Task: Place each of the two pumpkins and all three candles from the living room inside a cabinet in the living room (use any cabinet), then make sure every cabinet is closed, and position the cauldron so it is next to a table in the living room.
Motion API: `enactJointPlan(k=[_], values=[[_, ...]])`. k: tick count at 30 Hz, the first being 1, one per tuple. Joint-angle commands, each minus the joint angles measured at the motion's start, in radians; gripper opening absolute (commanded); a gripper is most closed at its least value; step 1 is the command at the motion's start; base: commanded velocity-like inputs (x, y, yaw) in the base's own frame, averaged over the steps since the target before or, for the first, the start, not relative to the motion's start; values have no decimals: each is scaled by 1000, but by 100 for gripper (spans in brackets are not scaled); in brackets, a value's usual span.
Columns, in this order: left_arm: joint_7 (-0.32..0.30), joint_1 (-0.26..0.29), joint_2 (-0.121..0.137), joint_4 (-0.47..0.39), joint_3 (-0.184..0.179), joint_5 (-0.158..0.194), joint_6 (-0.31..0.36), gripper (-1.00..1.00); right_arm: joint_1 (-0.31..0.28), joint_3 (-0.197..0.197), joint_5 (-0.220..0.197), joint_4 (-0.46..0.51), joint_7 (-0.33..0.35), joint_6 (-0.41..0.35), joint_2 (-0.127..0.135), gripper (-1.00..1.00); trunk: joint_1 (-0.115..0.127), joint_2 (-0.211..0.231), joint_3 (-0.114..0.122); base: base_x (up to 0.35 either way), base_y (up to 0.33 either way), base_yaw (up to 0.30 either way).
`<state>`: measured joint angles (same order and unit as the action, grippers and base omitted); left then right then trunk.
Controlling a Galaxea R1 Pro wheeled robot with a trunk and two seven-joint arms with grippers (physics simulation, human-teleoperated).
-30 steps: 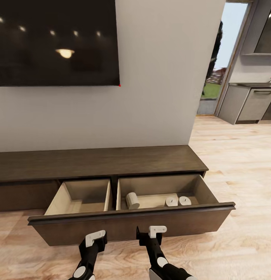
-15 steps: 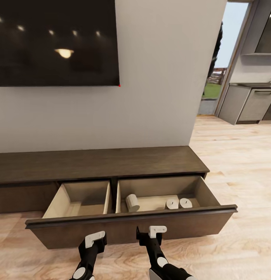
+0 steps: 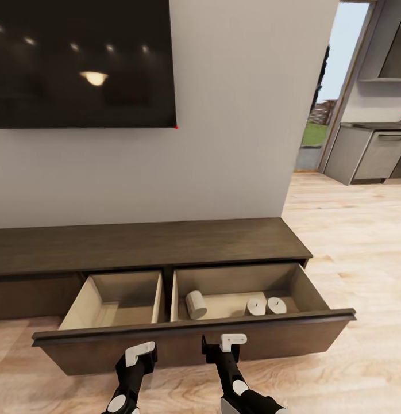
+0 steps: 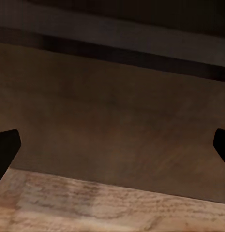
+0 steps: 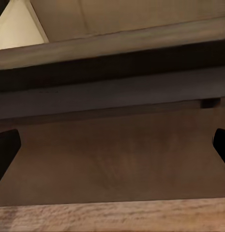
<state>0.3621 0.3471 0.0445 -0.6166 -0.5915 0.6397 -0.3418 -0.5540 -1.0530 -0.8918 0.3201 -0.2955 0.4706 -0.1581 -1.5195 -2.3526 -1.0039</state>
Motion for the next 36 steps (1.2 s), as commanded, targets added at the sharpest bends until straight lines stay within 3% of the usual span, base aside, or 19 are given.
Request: enactJointPlan(k=[1, 36], values=[[8, 1, 1, -1, -8, 8, -5, 100, -1, -9, -6, 0, -6, 3, 0, 100, 0, 0, -1, 131, 0, 0], [8, 1, 4, -1, -7, 8, -5, 100, -1, -9, -7, 1, -5, 3, 1, 100, 0, 0, -1, 293, 0, 0]])
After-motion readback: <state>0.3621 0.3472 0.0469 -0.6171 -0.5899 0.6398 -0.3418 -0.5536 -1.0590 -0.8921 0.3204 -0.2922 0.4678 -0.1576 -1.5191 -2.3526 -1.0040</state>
